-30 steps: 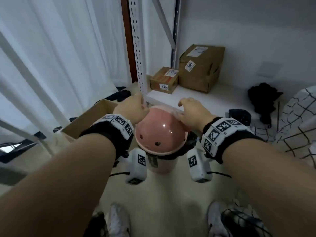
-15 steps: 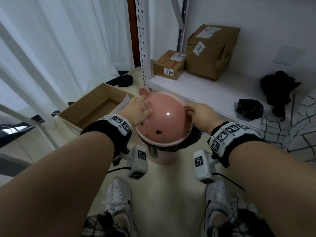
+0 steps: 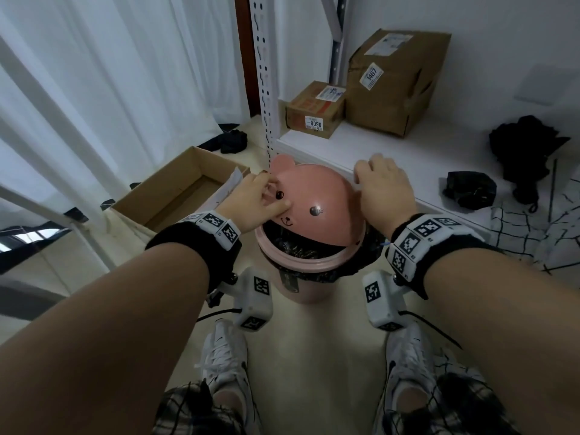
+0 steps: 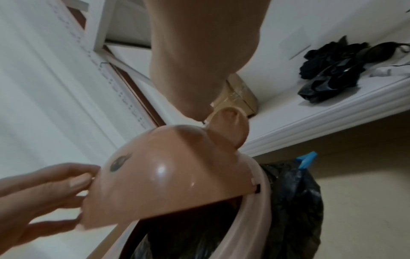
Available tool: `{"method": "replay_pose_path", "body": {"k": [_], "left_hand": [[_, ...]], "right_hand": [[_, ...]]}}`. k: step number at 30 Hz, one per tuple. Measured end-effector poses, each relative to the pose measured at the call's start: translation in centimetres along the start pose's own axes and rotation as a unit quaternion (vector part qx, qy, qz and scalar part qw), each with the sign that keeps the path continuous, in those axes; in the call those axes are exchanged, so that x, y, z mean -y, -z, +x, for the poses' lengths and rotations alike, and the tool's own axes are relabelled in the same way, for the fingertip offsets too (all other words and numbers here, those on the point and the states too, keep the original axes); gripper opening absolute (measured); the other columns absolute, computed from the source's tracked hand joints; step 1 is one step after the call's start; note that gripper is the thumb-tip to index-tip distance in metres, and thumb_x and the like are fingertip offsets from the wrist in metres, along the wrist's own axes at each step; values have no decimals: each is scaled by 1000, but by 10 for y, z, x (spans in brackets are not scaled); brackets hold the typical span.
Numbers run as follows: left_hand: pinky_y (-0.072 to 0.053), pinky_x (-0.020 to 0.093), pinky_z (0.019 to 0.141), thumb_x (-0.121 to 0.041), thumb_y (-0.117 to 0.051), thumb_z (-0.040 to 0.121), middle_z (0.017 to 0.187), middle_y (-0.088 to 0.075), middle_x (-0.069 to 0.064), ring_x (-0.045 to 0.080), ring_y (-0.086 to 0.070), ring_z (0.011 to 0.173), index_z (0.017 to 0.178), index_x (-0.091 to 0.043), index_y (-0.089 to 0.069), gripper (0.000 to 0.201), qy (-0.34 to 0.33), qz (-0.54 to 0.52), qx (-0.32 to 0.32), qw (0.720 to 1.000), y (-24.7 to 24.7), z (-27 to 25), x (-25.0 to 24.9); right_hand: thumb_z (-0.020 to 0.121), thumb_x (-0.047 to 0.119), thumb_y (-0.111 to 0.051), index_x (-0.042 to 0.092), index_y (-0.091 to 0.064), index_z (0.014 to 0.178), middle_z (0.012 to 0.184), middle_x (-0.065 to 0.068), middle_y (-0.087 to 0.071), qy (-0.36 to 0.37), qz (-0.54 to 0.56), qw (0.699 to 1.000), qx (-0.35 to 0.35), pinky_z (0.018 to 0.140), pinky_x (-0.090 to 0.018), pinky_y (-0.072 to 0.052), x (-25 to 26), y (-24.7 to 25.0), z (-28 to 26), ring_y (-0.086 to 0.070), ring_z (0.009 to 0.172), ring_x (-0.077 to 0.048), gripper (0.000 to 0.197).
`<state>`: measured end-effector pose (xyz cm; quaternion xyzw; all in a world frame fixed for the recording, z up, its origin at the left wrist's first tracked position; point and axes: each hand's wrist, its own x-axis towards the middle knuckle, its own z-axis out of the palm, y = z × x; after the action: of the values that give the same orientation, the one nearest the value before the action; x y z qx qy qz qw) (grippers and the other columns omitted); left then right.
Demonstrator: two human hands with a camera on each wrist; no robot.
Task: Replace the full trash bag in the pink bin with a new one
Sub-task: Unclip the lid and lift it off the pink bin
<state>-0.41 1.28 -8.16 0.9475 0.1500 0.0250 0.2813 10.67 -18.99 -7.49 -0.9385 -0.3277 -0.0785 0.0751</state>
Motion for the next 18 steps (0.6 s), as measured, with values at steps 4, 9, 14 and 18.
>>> {"method": "replay_pose_path", "body": {"k": [4,9,14,18], "left_hand": [[-37,28,74,-41,-60,87,96,-52,5,27,-56,97,95,-10,-49,34,19,-6,-19,1000,2,-2,2],[-40,29,84,-41,-58,89,110,-56,7,21,-53,100,115,-4,-53,45,31,-57,-30,997,0,-1,1],[-41,28,98,-34,-56,92,130,-52,6,17,-52,114,129,-11,-49,45,14,-117,-30,993,0,1,2],[-47,41,99,-31,-55,91,131,-46,12,27,-55,112,128,-12,-47,42,38,-62,-119,990,2,8,15]], "right_hand": [[92,19,-43,11,-51,109,116,-12,-49,51,115,991,45,70,-31,-36,23,0,-2,-55,98,-31,21],[80,75,-37,19,-33,140,140,-7,-43,49,90,990,98,101,-42,-40,19,0,-5,-43,125,-28,82],[68,78,-52,26,3,150,159,-5,-13,46,41,984,169,113,-45,-32,6,-11,-6,-27,141,-30,112],[86,23,-58,25,-10,150,149,-9,-29,58,56,992,96,99,-45,-43,11,-15,-1,-40,128,-35,80]]}}
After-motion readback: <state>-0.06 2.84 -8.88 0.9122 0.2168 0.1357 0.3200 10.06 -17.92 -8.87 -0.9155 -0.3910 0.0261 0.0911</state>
